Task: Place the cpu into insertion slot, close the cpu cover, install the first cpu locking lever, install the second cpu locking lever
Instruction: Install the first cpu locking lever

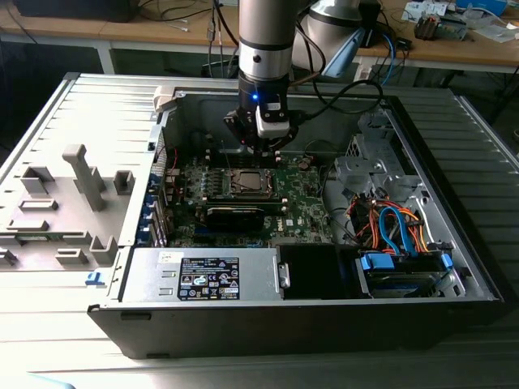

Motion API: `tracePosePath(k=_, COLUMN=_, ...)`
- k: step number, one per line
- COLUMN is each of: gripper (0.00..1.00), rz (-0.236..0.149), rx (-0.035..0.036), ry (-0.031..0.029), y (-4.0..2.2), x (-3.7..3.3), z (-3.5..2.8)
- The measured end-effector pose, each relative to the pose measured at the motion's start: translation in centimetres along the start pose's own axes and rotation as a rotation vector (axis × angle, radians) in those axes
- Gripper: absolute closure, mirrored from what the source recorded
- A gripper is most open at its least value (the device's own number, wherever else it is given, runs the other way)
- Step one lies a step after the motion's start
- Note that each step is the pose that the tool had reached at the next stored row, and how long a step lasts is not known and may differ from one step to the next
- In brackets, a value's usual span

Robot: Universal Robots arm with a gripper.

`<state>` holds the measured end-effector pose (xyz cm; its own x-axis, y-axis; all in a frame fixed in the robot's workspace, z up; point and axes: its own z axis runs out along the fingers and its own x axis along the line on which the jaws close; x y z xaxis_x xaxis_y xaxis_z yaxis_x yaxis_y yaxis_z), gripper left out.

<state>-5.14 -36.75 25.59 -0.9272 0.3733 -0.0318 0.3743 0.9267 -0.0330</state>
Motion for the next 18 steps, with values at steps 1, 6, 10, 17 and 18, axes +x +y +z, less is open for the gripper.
tracePosePath(k=1, gripper=0.89, rz=-0.003, rx=-0.0001, ry=-0.0001, y=0.0, x=0.0, z=0.0)
tracePosePath(k=6, gripper=0.89, rz=-0.022, rx=-0.0006, ry=-0.0008, y=0.0, x=0.0, z=0.0)
tracePosePath(k=10, gripper=0.89, rz=-0.037, rx=-0.0012, ry=-0.0012, y=0.0, x=0.0, z=0.0)
tracePosePath(k=17, gripper=0.89, rz=-0.06, rx=-0.0019, ry=-0.002, y=0.0, x=0.0, z=0.0)
tracePosePath(k=18, gripper=0.89, rz=-0.063, rx=-0.0019, ry=-0.0021, y=0.0, x=0.0, z=0.0)
